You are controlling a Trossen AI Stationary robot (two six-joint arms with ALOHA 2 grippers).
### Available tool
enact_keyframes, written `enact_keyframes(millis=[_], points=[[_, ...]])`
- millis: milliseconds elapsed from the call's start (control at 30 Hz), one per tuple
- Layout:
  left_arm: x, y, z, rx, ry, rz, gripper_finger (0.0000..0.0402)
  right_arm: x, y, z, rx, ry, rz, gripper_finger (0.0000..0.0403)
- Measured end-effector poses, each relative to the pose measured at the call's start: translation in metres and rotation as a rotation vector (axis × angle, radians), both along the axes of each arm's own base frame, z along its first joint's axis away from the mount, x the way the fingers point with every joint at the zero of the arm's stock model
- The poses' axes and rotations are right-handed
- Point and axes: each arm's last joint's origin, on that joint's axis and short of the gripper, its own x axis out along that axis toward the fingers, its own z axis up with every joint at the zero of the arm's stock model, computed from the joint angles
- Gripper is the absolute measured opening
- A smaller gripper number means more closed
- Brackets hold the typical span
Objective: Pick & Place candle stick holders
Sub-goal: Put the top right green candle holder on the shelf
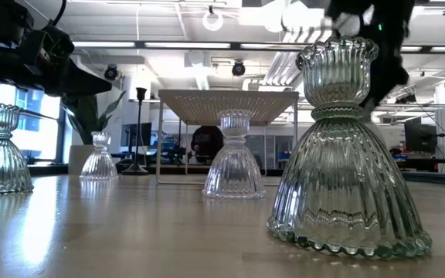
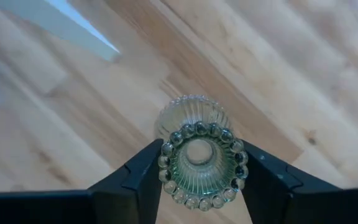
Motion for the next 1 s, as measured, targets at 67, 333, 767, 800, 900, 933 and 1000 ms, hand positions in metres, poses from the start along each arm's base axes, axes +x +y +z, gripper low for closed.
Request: enact_keyframes(millis=[67, 333, 767, 800, 900, 933, 1000], points=[[0.0, 0.0, 0.0, 0.0, 0.0, 0.0, 0.0001, 0.001, 0.0, 0.024, -0.015, -0.017, 0.04, 0.0164], [0.0, 0.0, 0.0, 0.0, 0.0, 0.001, 0.0001, 0.008, -0.009, 0.127, -0.199, -0.217, 0.128, 0.0174], [0.0, 0.0, 0.0, 0.0, -0.001, 0.001, 0.0001, 0.107, -0.108, 0.18, -0.41, -0.225, 0.313, 0.0172], [0.0, 0.0, 0.0, 0.0, -0.001, 0.001, 0.0001, 0.114, -0.118, 0.177, -0.402, -0.221, 0.319, 0.0171], [0.0, 0.0, 0.0, 0.0, -0.001, 0.001, 0.0001, 0.13, -0.146, 0.167, -0.379, -0.216, 0.325, 0.0168], [0.0, 0.0, 0.0, 0.0, 0.0, 0.001, 0.0001, 0.135, -0.154, 0.164, -0.368, -0.218, 0.324, 0.0169], [0.0, 0.0, 0.0, 0.0, -0.001, 0.001, 0.0001, 0.143, -0.17, 0.156, -0.343, -0.224, 0.323, 0.0171]])
